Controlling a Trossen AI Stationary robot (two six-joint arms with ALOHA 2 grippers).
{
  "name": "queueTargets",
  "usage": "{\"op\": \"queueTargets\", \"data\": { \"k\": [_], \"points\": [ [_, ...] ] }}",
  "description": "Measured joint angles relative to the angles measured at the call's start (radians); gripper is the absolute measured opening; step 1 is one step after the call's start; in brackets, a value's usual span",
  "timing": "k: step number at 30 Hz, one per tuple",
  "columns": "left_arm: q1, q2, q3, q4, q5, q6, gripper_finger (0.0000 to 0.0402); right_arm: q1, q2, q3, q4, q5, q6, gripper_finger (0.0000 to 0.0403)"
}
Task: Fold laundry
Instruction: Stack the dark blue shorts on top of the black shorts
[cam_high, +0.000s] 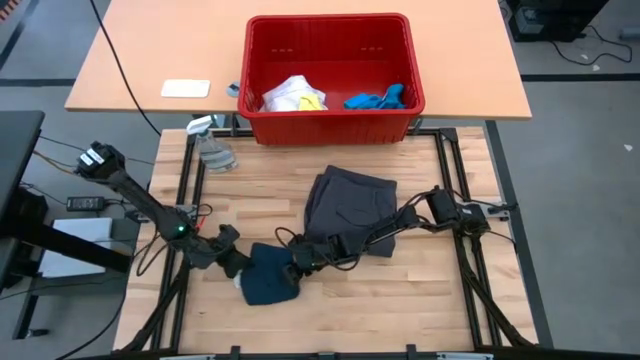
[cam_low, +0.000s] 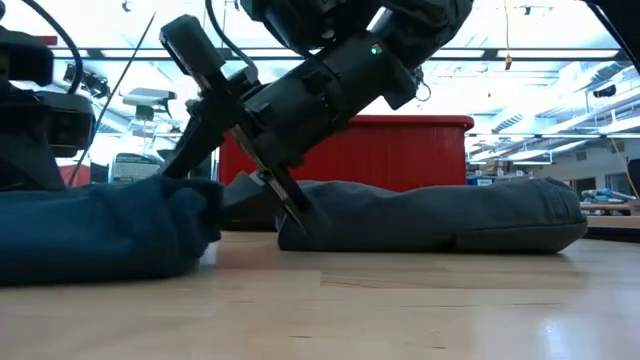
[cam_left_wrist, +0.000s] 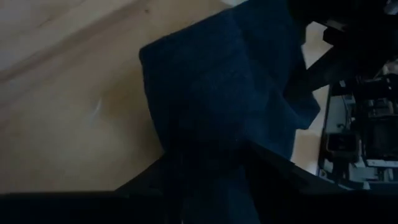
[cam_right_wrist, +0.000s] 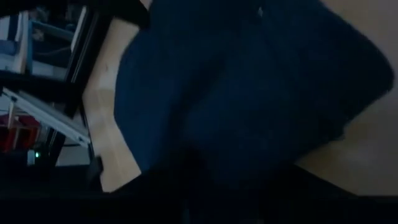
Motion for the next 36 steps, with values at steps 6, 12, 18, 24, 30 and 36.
{"op": "queueTargets", "data": {
  "k": [6, 12, 18, 24, 30, 36],
  "points": [
    [0.027, 0.13, 0.0, 0.138, 0.001, 0.021, 0.0122, -0.024, 0.0, 0.0, 0.011, -0.04, -0.021, 0.0056],
    [0.064, 0.213, 0.032, 0.272, 0.002, 0.106, 0.0074, -0.031, -0.012, -0.001, -0.023, -0.051, -0.046, 0.0016],
    [0.105, 0.209, 0.129, 0.273, 0.002, 0.235, 0.0008, -0.031, -0.128, -0.002, -0.163, -0.07, -0.073, 0.0016],
    [0.214, 0.209, 0.275, 0.269, 0.003, 0.394, 0.0013, -0.038, -0.336, -0.001, -0.352, -0.03, -0.169, 0.0016],
    [0.43, 0.217, 0.491, 0.133, 0.0, 0.662, 0.0011, -0.068, -0.542, 0.0, -0.744, 0.139, -0.239, 0.0016],
    [0.695, 0.32, 0.661, 0.082, 0.143, 0.812, 0.001, -0.122, -0.653, -0.001, -1.062, 0.326, -0.271, 0.0016]
  ]
}}
